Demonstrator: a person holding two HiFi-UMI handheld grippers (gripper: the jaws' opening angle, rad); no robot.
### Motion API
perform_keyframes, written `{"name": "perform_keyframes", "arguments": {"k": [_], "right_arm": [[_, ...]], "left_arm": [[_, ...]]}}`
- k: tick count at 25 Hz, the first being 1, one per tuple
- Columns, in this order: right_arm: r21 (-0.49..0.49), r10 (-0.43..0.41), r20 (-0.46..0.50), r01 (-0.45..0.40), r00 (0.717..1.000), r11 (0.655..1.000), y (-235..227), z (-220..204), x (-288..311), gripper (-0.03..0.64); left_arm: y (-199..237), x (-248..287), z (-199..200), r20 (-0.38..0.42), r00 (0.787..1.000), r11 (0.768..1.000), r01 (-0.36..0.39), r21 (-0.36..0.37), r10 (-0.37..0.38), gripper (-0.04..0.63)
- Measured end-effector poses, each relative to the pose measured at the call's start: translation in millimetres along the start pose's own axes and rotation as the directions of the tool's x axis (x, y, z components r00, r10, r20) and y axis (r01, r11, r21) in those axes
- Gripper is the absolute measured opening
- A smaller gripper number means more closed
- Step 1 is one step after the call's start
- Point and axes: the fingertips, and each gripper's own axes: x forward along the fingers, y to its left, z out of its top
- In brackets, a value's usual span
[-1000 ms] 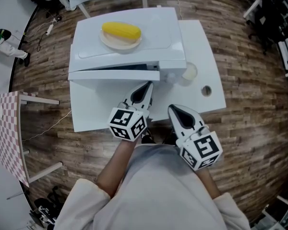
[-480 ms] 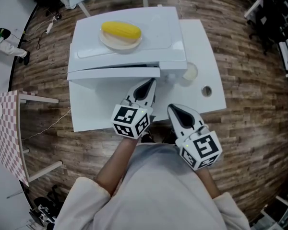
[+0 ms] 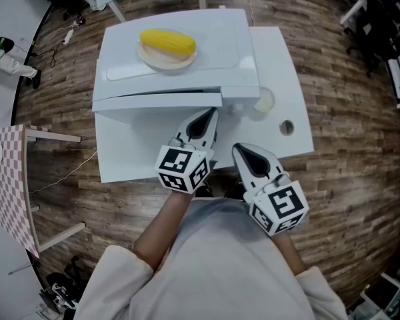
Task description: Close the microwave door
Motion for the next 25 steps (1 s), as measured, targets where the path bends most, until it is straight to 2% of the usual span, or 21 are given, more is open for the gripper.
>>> {"name": "perform_keyframes", "arguments": {"k": [25], "right_arm": [[0.002,0.015,-0.006,-0.015,1.000,1.000,-8.6,-0.9,0.5,0.023]], "left_arm": [[0.4,10.7,-2.5,-0.019,0.999,1.000,-0.028,0.007,0.028,0.020]]}}
